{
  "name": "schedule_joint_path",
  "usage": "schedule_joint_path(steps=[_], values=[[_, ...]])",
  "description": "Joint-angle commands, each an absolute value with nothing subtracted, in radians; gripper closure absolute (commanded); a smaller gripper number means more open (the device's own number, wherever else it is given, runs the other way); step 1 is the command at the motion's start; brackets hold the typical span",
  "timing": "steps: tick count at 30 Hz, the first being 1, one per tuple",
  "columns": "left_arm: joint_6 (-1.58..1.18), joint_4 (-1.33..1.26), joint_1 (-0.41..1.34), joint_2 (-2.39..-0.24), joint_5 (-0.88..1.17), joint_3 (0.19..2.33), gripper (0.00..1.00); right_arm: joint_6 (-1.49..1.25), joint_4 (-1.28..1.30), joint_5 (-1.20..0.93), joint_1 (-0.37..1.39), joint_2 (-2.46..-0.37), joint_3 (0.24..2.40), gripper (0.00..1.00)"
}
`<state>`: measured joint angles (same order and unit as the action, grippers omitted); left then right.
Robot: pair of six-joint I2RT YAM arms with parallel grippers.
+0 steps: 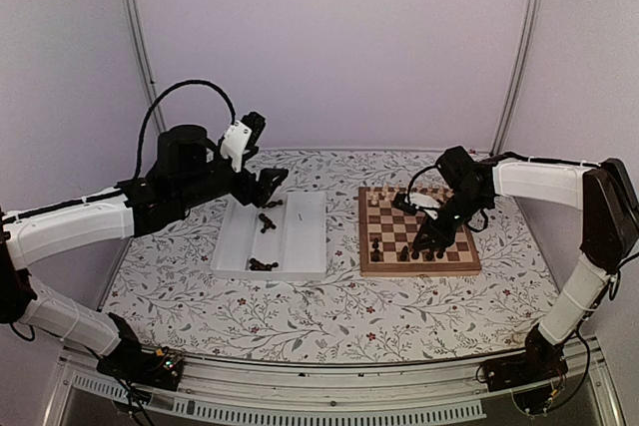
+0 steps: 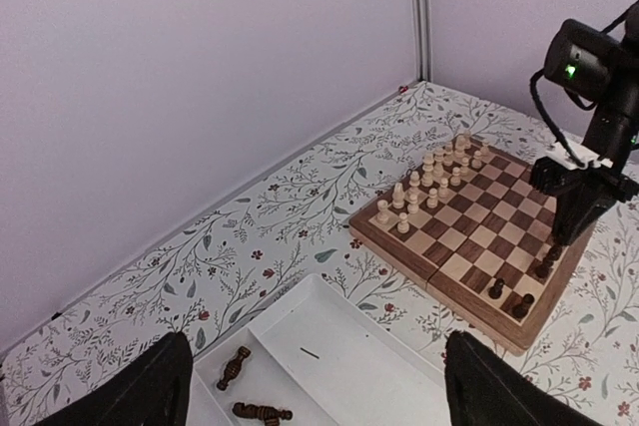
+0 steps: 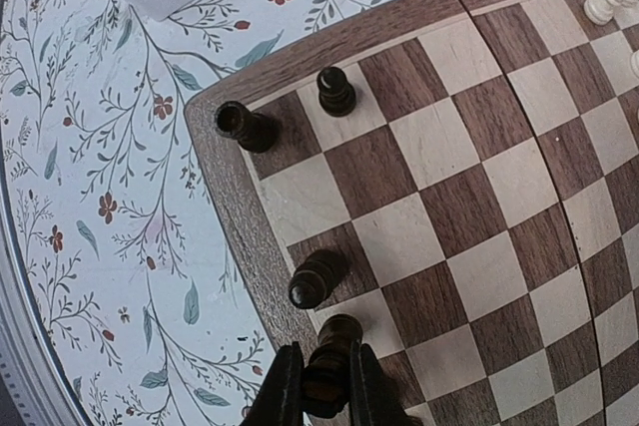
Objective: Set up the chess pieces on the board
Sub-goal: Place the chess piece on the chessboard.
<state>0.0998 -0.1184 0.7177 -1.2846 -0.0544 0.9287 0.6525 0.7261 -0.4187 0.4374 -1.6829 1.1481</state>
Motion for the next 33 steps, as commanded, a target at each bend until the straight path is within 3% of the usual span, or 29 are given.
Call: schedule_joint_path(steps=[1,12,22,29,33], values=[[0.086,-0.100,0.712,-1.293,-0.044,0.961,0.11,0.662,0.726,-0.410,0.437,-1.708,1.139,0.92],[0.081,-0.081,0.713,-1.310,-0.009,0.976,0.17,0.646,0.709,-0.373,0.438,-1.728,1.132,0.90],[0.074,-0.038,0.718,-1.318,-0.031,0.992,0.17,0.628,0.752,-0.405,0.436,-1.699,1.163,0.60],[0.042,0.243,0.714,-1.426,-0.198,1.124,0.24,0.615,0.785,-0.468,0.436,-1.585,1.222,0.52],[0.035,0.477,0.669,-1.594,-0.163,1.262,0.36,0.617,0.703,-0.494,0.436,-1.521,1.167,0.51]])
